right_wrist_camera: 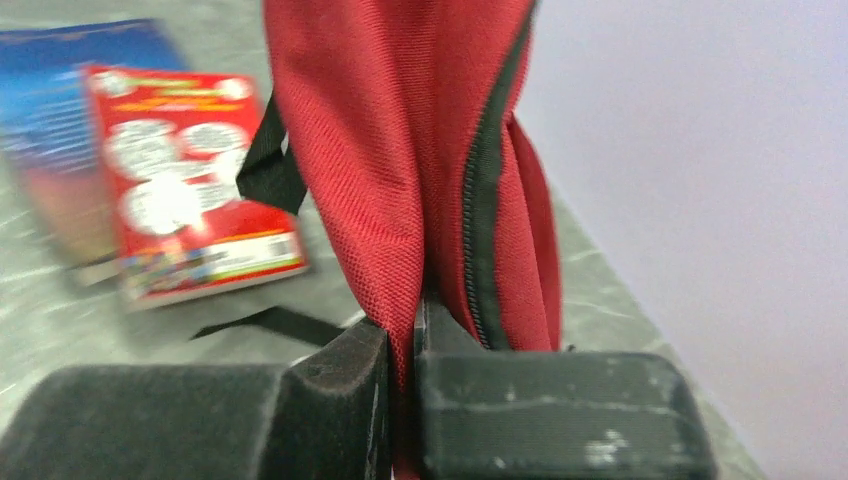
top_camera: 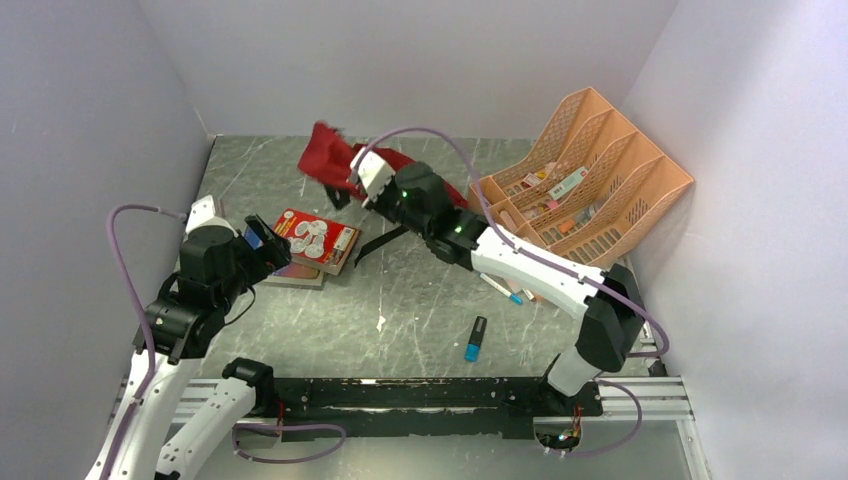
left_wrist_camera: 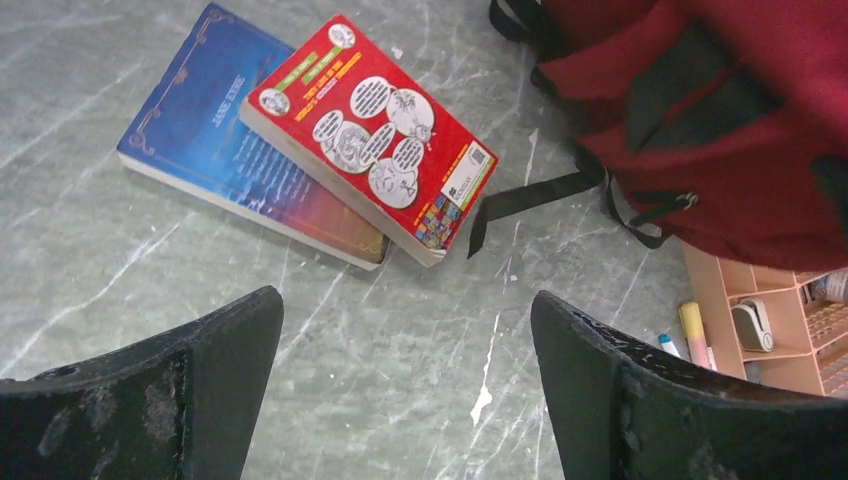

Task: Pack the student bag
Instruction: Adjust the student bag at the center of the board.

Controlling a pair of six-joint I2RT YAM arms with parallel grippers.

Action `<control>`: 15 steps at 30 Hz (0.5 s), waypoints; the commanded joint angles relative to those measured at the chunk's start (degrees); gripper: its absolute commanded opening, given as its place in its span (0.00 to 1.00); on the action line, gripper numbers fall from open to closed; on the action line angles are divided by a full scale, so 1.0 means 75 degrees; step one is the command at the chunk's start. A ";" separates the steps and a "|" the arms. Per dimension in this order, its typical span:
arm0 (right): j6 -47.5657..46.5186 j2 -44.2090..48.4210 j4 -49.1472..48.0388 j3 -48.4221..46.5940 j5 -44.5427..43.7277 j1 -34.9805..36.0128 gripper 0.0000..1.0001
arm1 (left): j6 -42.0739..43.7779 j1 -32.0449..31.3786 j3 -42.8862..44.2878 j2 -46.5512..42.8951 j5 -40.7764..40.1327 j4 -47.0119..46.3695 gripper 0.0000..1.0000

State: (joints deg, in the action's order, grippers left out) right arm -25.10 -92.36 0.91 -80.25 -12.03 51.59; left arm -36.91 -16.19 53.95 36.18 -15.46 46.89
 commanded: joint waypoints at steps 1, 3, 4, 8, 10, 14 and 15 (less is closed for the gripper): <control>0.0975 0.0524 0.0306 0.0644 0.1402 0.0521 0.09 | -0.0649 0.0078 0.0481 -0.0061 -0.0386 0.0499 0.98; 0.1266 0.0659 0.0313 0.1030 0.1668 0.0794 0.12 | -0.0706 0.0080 0.0550 -0.0123 -0.0577 0.0543 0.98; 0.1395 0.0699 0.0313 0.1228 0.1836 0.0900 0.13 | -0.0740 0.0083 0.0543 -0.0188 -0.0695 0.0553 0.98; 0.1968 0.0813 0.0254 0.2099 0.2306 0.1281 0.20 | -0.0766 0.0087 0.0435 -0.0449 -0.0873 0.0520 0.98; 0.2204 0.0879 0.0197 0.2456 0.2553 0.1439 0.32 | -0.0740 0.0080 0.0344 -0.0509 -0.0829 0.0470 0.98; 0.2599 0.0984 0.0343 0.2749 0.3155 0.1612 0.49 | -0.0589 0.0079 0.0189 -0.0407 -0.0625 0.0347 0.98; 0.2719 0.1083 0.0333 0.2764 0.3367 0.1611 0.51 | -0.0488 0.0083 0.0164 -0.0355 -0.0580 0.0300 0.98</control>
State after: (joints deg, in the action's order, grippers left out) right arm -9.80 -87.99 5.13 -59.70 6.39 63.18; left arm -41.80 -16.19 56.03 32.77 -20.29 49.78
